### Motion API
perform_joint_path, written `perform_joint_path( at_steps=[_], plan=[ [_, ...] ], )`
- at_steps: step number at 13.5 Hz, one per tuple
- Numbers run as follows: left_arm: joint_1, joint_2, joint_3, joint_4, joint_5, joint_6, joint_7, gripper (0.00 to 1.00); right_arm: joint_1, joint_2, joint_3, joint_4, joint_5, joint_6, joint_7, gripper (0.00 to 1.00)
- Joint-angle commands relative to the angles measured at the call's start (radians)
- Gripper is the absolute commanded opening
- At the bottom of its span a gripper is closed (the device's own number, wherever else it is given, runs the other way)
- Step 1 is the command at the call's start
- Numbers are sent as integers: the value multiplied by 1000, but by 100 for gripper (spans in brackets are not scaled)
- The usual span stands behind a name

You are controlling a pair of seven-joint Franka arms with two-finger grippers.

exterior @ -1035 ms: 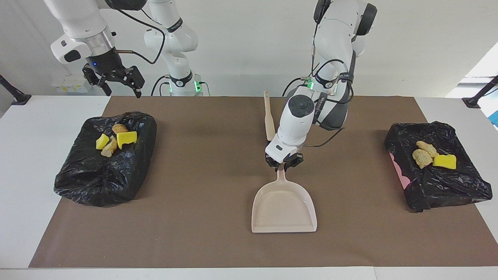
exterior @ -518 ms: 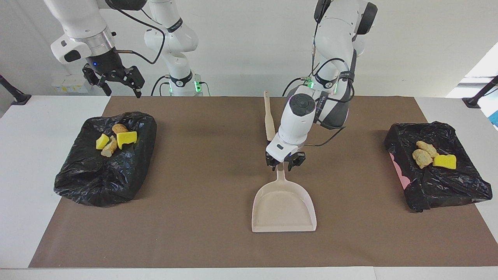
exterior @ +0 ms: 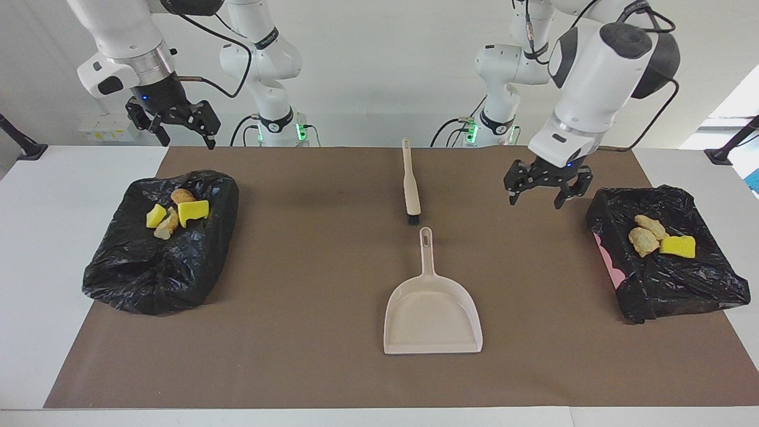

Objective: Sweep and dump trash in bin

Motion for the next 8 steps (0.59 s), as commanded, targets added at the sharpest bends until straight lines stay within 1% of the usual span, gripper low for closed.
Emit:
perform_joint_path(
  at_steps=[1, 2, 4, 5, 8],
  plan=[
    [73, -90, -9, -20, -2, -61, 117, 100, -3, -23, 1, -25, 16, 1, 12, 100],
    [97, -113, -4, -14, -2, -94, 123, 100, -3, -23, 1, -25, 16, 1, 13, 100],
    [114, -115, 11, 44, 5, -205, 150, 100, -3, -23, 1, -25, 16, 1, 13, 100],
    [115, -115, 14, 74, 5, -241, 184, 100, -3, -23, 1, -25, 16, 1, 13, 100],
    [118, -104, 42, 92, 6, -292, 201, 100, -3, -23, 1, -26, 16, 1, 13, 100]
  ],
)
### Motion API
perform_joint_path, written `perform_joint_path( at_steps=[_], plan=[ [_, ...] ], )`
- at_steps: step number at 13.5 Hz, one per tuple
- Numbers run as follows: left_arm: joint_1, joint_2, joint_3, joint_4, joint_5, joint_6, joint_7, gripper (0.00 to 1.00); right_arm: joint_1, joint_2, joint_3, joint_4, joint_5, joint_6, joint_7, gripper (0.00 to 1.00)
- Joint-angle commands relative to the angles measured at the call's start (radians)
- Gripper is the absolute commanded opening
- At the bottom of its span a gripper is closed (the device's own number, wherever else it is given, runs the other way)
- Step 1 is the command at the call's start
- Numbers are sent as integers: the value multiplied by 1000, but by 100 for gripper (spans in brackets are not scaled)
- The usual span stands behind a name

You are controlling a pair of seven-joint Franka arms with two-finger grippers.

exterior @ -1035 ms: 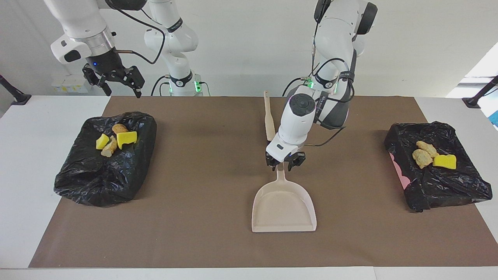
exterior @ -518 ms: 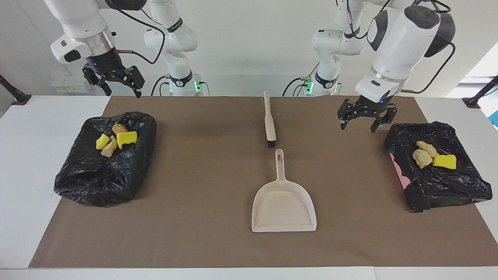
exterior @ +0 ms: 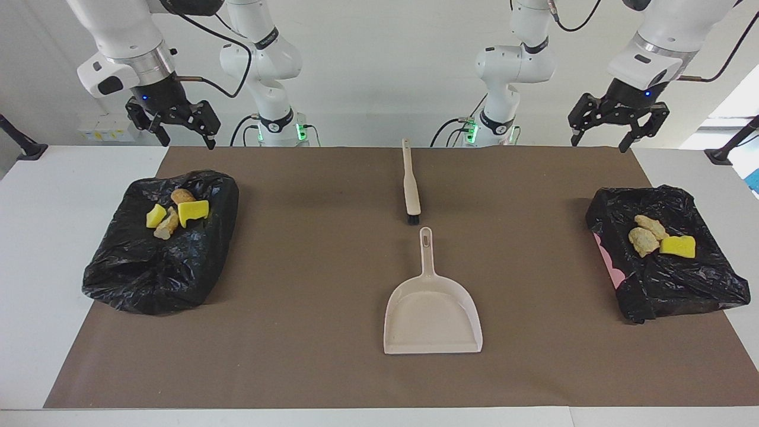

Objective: Sweep and dump trash in bin

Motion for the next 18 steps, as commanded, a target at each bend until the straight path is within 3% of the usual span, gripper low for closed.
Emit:
perform_joint_path(
  at_steps=[1, 18],
  plan=[
    [4, 22, 13, 48, 7, -50, 23, 100, -3, -23, 1, -25, 16, 1, 13, 100],
    [7, -19, 7, 26, 8, -87, 12, 100, -14, -25, 0, -26, 1, -1, 13, 100]
  ],
)
